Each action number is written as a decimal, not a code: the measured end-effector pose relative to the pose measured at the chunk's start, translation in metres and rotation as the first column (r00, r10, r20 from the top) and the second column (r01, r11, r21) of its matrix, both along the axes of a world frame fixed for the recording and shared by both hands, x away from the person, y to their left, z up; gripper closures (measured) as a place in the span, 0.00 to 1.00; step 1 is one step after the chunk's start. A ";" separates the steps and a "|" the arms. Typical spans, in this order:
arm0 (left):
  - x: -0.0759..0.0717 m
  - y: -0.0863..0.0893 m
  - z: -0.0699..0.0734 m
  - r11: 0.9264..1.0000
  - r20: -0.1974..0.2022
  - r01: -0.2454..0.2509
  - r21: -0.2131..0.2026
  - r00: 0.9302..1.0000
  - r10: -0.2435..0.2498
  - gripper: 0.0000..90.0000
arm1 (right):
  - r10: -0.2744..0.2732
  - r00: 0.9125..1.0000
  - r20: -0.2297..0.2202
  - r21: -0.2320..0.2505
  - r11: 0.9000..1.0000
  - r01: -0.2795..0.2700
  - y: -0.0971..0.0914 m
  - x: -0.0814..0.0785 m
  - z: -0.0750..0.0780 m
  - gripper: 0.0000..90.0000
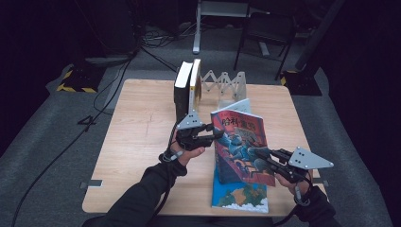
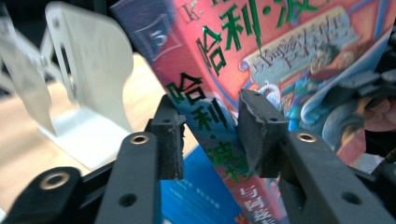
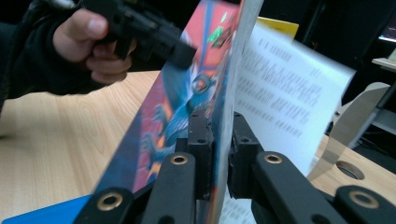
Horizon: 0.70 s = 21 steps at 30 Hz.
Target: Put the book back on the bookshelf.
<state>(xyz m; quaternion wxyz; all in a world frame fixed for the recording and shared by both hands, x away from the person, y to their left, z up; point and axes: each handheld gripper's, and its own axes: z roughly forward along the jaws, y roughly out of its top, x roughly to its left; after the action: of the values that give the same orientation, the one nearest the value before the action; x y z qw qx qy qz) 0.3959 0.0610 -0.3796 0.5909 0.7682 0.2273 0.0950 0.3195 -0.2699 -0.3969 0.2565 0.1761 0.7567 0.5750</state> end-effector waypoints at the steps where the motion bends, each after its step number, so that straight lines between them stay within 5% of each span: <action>1: -0.001 0.000 0.004 1.000 0.017 0.005 0.003 1.000 -0.005 0.71 | 0.007 1.000 -0.002 0.005 1.000 -0.007 0.000 0.000 0.000 0.90; 5: -0.012 -0.003 0.013 0.999 0.097 0.042 0.035 0.994 -0.045 0.74 | 0.009 1.000 0.003 -0.017 1.000 -0.009 -0.004 -0.004 -0.003 0.89; 11: -0.027 -0.004 0.013 0.995 0.152 0.090 0.037 0.984 -0.095 0.75 | -0.001 1.000 -0.021 -0.015 1.000 0.001 -0.013 -0.012 -0.009 0.89; 17: -0.039 -0.009 0.008 0.991 0.164 0.118 0.057 0.978 -0.126 0.72 | -0.004 1.000 -0.027 -0.030 1.000 0.003 -0.019 -0.021 -0.017 0.93; 21: -0.039 -0.013 -0.008 0.990 0.129 0.117 0.080 0.984 -0.127 0.70 | -0.005 1.000 -0.020 -0.038 0.999 0.004 -0.019 -0.025 -0.018 0.93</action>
<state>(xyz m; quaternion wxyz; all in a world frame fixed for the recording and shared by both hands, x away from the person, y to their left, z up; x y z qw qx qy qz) 0.3574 0.0482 -0.3878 0.5815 0.7934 0.1362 0.1180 0.2945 -0.2884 -0.4146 0.2532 0.1788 0.7696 0.5583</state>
